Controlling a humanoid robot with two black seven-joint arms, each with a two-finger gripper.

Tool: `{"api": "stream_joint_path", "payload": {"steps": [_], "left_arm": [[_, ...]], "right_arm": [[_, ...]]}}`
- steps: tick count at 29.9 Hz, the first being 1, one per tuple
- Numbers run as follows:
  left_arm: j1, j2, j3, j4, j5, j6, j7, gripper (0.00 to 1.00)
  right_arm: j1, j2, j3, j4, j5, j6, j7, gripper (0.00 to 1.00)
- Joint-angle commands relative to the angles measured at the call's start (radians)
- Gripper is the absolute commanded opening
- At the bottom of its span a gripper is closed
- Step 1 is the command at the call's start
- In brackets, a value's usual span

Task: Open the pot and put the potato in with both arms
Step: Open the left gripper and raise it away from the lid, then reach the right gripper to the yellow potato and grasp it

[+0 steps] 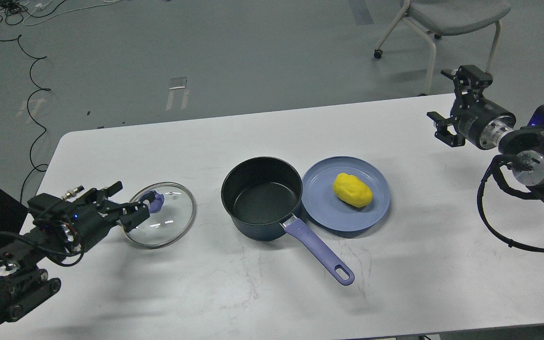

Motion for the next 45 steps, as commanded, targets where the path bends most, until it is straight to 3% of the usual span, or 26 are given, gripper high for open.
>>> {"api": "stream_joint_path", "payload": {"steps": [1,7,9,11,12,14,17,19,20,22,24,28,35,37,38,39,45], "left_arm": [[-0.064,0.018,-0.004,-0.019,-0.131,0.0,0.0,0.95],[-0.168,0.128,-0.011,-0.17,-0.402,0.0,0.0,0.96],[-0.201,0.166,-0.056,-0.207,-0.488,-0.094,0.0,0.96],[-0.212,0.159,-0.161,-0.2,-0.653,-0.302,0.0,0.98],[-0.212,0.159,-0.162,-0.2,-0.654,-0.303,0.0,0.98],[-0.213,0.154,-0.258,-0.181,-0.825,-0.524,0.0,0.98],[-0.224,0.134,-0.336,-0.162,-0.99,-0.746,0.0,0.98],[-0.227,0.11,-0.366,-0.136,-1.048,-0.804,0.0,0.98],[-0.227,0.081,-0.399,-0.114,-1.108,-0.844,0.065,0.98],[-0.225,0.05,-0.441,-0.106,-1.182,-0.884,0.167,0.98],[-0.225,0.036,-0.47,-0.105,-1.209,-0.918,0.231,0.98],[-0.227,0.008,-0.479,-0.105,-1.213,-0.976,0.284,0.98],[-0.215,-0.025,-0.476,-0.105,-1.208,-0.977,0.286,0.98],[-0.21,-0.022,-0.472,-0.105,-1.207,-0.977,0.282,0.98],[-0.21,-0.022,-0.472,-0.105,-1.207,-0.977,0.282,0.98],[-0.205,-0.018,-0.472,-0.105,-1.207,-0.977,0.28,0.98],[-0.193,-0.007,-0.473,-0.105,-1.205,-0.977,0.274,0.98]], "right_arm": [[0.058,0.002,-0.074,0.006,-0.019,0.0,0.002,1.0],[0.163,0.008,-0.232,0.011,-0.062,0.0,0.022,1.0],[0.186,0.008,-0.266,0.014,-0.08,0.0,0.025,1.0],[0.214,0.01,-0.318,0.015,-0.166,0.0,0.04,1.0],[0.214,0.01,-0.319,0.015,-0.166,0.0,0.04,1.0],[0.243,0.013,-0.377,0.015,-0.288,-0.001,0.077,1.0],[0.29,0.039,-0.444,0.027,-0.44,-0.001,0.12,1.0],[0.304,0.049,-0.475,0.041,-0.488,-0.003,0.129,1.0],[0.319,0.051,-0.505,0.057,-0.537,-0.003,0.132,1.0],[0.345,0.046,-0.57,0.067,-0.636,-0.004,0.137,1.0],[0.371,0.045,-0.649,0.067,-0.759,-0.004,0.159,1.0],[0.43,0.04,-0.824,0.063,-0.983,-0.017,0.163,1.0],[0.464,0.025,-0.929,0.072,-1.083,-0.083,0.187,1.0],[0.464,0.03,-0.969,0.077,-1.242,-0.128,0.296,0.99],[0.464,0.03,-0.969,0.077,-1.243,-0.129,0.296,0.99],[0.464,0.028,-0.981,0.077,-1.295,-0.173,0.328,0.99],[0.467,0.026,-0.98,0.077,-1.303,-0.215,0.331,0.99]]}}
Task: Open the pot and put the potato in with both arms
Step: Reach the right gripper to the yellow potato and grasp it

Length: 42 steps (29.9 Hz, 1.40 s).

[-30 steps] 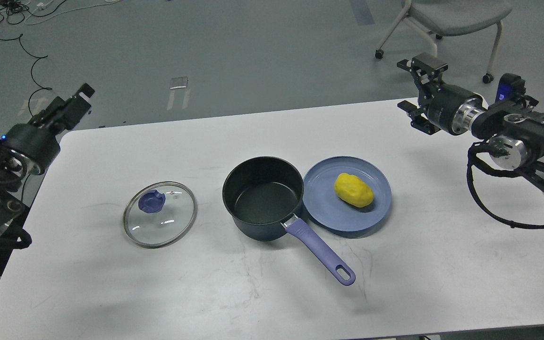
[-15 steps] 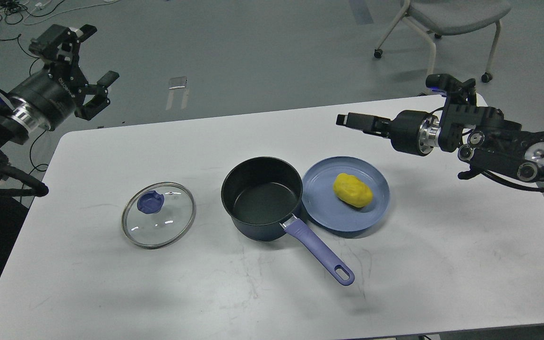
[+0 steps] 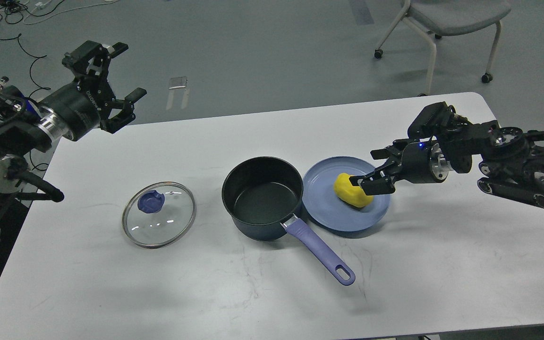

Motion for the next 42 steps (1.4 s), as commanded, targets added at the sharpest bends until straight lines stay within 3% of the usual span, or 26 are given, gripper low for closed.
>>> {"api": "stream_joint_path", "payload": {"steps": [1,11,21,27,30,32,35,37,42], "left_arm": [[0.008,0.003,-0.001,0.0,0.003,0.0,-0.002,0.98],[0.016,0.005,-0.001,-0.002,0.006,0.0,-0.004,0.98],[0.025,0.009,0.0,-0.008,0.008,0.0,-0.014,0.98],[0.04,0.025,0.0,-0.006,0.008,0.0,-0.021,0.98],[0.045,0.028,0.0,-0.006,0.008,0.0,-0.028,0.98],[0.047,0.028,0.0,-0.006,0.008,0.0,-0.03,0.98],[0.047,0.028,0.0,-0.006,0.009,0.0,-0.03,0.98],[0.047,0.028,0.002,-0.006,0.009,0.0,-0.028,0.98],[0.047,0.026,0.008,-0.006,0.009,0.0,-0.03,0.98]], "right_arm": [[0.0,0.003,0.001,0.0,-0.001,-0.008,0.0,0.99],[-0.069,0.029,-0.005,-0.012,0.054,-0.003,-0.077,0.99],[-0.069,0.085,-0.004,-0.026,0.074,-0.005,-0.078,0.99],[-0.074,0.122,-0.013,-0.056,0.074,-0.005,-0.078,0.93],[-0.074,0.133,-0.039,-0.078,0.073,-0.006,-0.078,0.87],[-0.072,0.137,-0.059,-0.084,0.073,-0.006,-0.074,0.78],[-0.07,0.139,-0.077,-0.084,0.073,-0.009,-0.072,0.74],[-0.07,0.138,-0.082,-0.092,0.074,-0.011,-0.064,0.55],[-0.07,0.138,-0.08,-0.105,0.076,-0.011,-0.057,0.31]]}}
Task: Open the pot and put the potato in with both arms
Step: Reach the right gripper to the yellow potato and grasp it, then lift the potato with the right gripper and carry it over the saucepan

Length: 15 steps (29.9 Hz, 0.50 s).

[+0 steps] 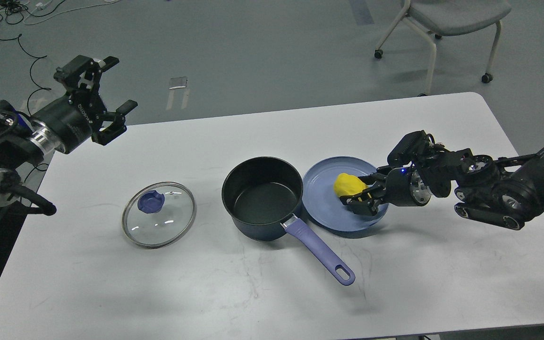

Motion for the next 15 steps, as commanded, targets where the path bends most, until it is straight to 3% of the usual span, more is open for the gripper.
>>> {"api": "stream_joint_path", "payload": {"steps": [1,2,3,7,8,15], "left_arm": [[0.0,-0.002,0.002,0.0,0.0,0.0,-0.001,0.98],[0.0,-0.002,0.002,0.0,0.0,0.0,0.001,0.98],[0.0,-0.003,0.002,0.0,0.0,0.0,-0.001,0.98],[0.0,-0.003,0.004,0.0,0.0,0.0,-0.001,0.98],[0.002,-0.003,0.004,0.0,0.0,0.0,0.001,0.98],[0.002,-0.005,0.004,0.0,0.002,0.0,0.001,0.98]], "right_arm": [[0.0,-0.001,0.001,-0.006,0.01,-0.004,0.003,0.31],[0.0,-0.002,0.001,-0.005,0.016,-0.006,0.004,0.3],[0.001,-0.005,0.001,0.003,0.032,-0.004,0.007,0.19],[0.009,-0.007,0.003,0.006,0.045,-0.004,0.015,0.13],[0.015,-0.007,0.009,0.006,0.048,-0.006,0.015,0.08],[0.153,-0.008,0.009,0.055,0.164,-0.001,0.007,0.06]]}}
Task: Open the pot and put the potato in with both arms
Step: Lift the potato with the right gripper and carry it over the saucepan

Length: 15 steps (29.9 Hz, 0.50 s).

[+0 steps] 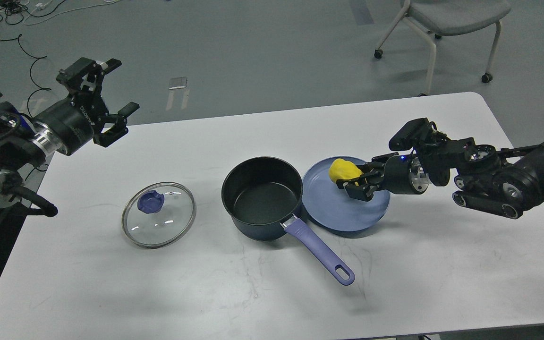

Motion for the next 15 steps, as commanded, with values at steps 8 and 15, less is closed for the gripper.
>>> {"api": "stream_joint_path", "payload": {"steps": [8,15], "left_arm": [[-0.001,-0.008,0.0,0.0,0.0,0.0,0.001,0.98],[-0.001,-0.003,0.0,0.001,0.001,0.0,0.001,0.98]], "right_arm": [[0.223,0.094,-0.029,0.044,0.057,0.032,-0.009,0.06],[0.248,0.266,-0.104,0.014,0.112,0.049,-0.009,0.06]]}}
